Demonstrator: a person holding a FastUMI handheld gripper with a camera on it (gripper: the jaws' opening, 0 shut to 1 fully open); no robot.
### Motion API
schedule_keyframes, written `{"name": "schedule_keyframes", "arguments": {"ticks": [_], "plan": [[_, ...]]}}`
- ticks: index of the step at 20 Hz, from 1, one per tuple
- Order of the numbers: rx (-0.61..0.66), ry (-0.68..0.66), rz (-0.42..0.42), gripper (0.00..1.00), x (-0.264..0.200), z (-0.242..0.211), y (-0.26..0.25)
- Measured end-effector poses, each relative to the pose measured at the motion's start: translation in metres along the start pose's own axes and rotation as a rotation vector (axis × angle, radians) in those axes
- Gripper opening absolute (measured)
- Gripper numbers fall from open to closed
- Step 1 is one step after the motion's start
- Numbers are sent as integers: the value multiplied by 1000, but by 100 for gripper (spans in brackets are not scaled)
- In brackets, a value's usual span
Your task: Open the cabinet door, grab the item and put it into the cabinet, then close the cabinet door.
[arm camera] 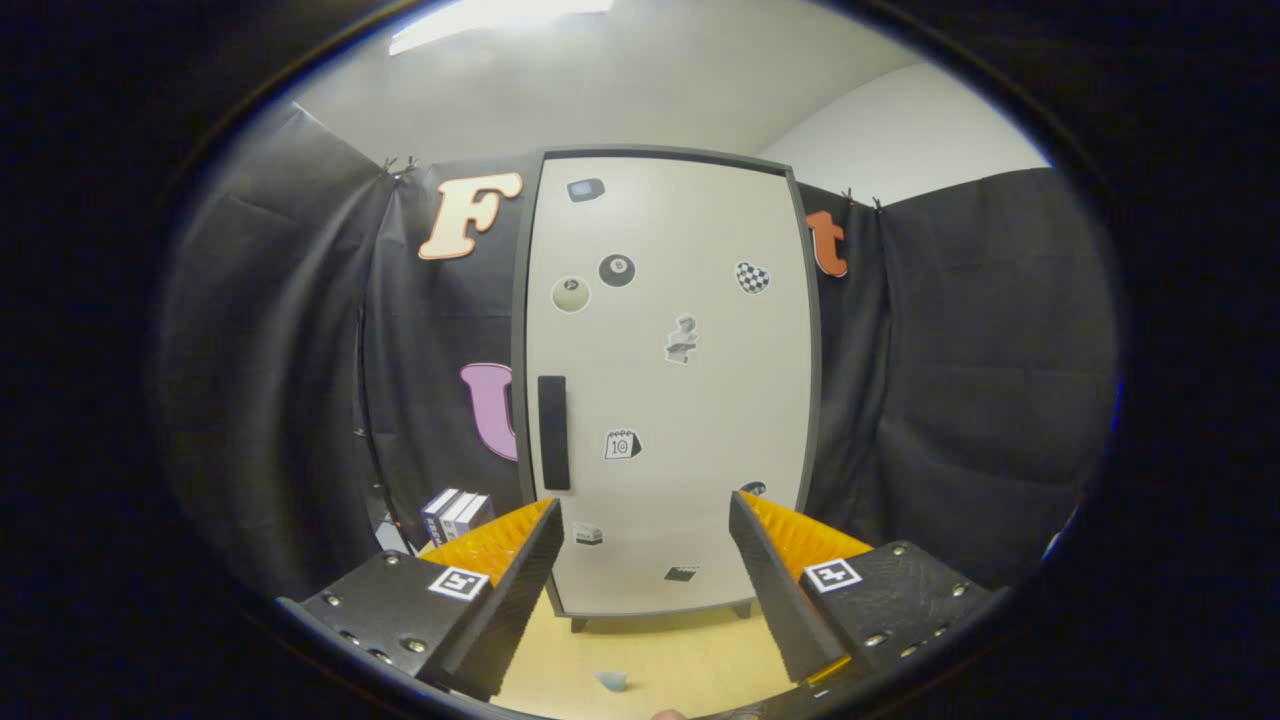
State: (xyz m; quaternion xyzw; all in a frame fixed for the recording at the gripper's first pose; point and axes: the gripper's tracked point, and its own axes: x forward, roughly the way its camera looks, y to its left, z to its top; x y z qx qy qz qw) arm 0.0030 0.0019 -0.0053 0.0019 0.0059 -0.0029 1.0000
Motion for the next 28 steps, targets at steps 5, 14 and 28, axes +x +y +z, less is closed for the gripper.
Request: {"name": "schedule_keyframes", "arguments": {"ticks": [5, 14, 28], "plan": [[-7, 16, 30, 99, 40, -6, 16], [20, 35, 130, 99, 127, -17, 81], [51, 24, 133, 97, 207, -20, 111]]}}
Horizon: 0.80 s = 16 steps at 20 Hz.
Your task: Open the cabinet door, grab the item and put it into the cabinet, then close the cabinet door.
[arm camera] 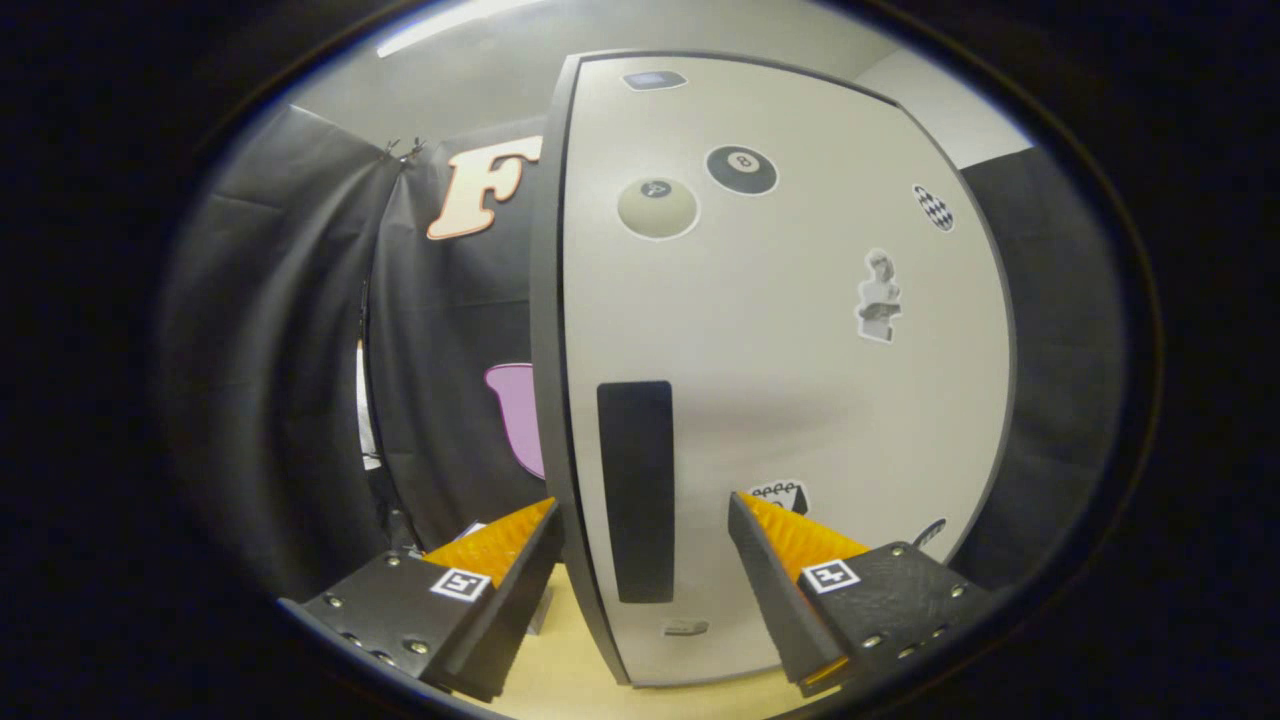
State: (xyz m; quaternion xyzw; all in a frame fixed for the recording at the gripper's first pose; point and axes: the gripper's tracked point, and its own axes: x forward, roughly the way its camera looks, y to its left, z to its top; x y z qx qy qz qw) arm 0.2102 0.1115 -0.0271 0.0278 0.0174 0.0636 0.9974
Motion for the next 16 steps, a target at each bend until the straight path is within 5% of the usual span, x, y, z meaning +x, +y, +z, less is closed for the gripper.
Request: {"name": "schedule_keyframes", "arguments": {"ticks": [6, 11, 12, 16], "plan": [[-3, 18, -20, 34, 6, -6, -1], [29, 30, -40, 28, 6, -8, -3], [36, 23, -46, 19, 3, -7, -2], [41, 24, -43, 19, -8, -8, -5]]}}
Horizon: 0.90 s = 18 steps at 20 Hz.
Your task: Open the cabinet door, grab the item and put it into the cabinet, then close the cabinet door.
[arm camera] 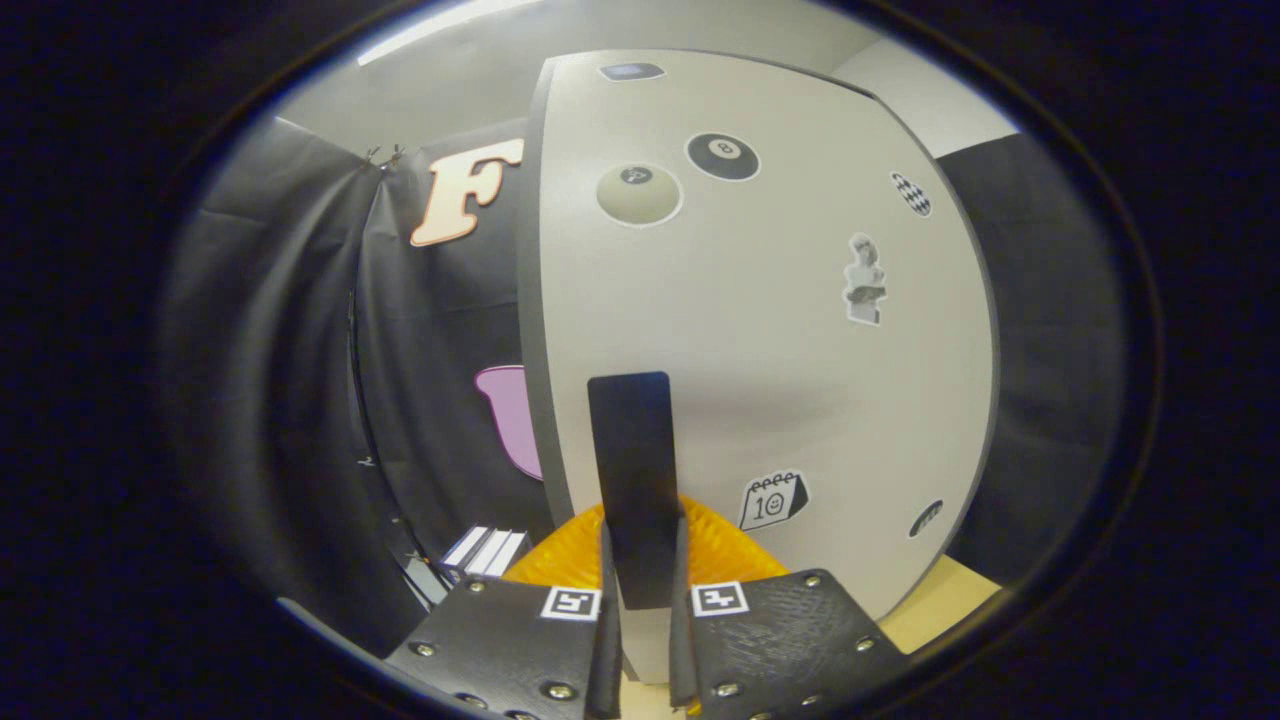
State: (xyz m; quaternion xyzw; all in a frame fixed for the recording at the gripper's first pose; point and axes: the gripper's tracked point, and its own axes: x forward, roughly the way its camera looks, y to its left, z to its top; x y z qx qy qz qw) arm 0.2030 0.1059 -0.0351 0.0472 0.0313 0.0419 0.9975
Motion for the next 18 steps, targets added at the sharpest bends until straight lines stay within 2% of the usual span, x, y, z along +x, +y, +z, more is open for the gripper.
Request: {"name": "schedule_keyframes", "arguments": {"ticks": [8, 18], "plan": [[34, 7, -25, 19, -63, 2, -16], [22, 16, -76, 18, -105, 5, -54]]}}
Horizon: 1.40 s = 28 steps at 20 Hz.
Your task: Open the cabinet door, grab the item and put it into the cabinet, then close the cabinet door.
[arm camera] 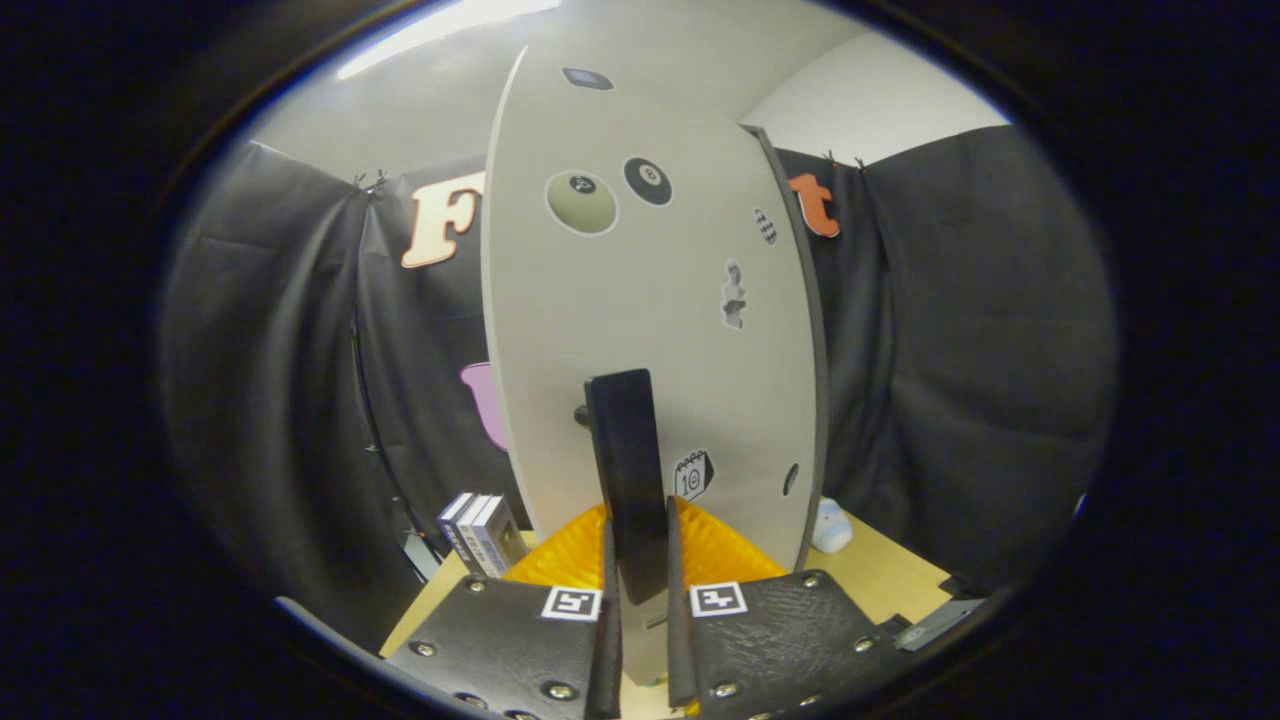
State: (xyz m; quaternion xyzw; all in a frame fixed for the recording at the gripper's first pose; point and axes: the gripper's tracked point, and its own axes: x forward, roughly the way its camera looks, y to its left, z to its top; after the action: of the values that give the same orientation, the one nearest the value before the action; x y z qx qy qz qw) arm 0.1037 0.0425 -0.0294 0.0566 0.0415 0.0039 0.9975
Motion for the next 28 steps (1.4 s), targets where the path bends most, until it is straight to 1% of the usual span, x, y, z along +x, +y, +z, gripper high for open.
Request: {"name": "schedule_keyframes", "arguments": {"ticks": [11, 13, 15, 18, 21, 23, 24, 28], "plan": [[-26, -3, -92, 18, -27, 7, -55], [-35, -1, -85, 17, -31, 9, -64], [-31, 3, -87, 6, -34, 8, -70], [-33, -4, -103, 6, -26, 10, -79], [-34, -11, -75, 7, -25, 12, -91], [-49, -19, -74, 3, -24, 14, -101], [-48, -20, -59, 2, -24, 16, -104], [-12, -19, 48, 2, -20, 14, -102]]}}
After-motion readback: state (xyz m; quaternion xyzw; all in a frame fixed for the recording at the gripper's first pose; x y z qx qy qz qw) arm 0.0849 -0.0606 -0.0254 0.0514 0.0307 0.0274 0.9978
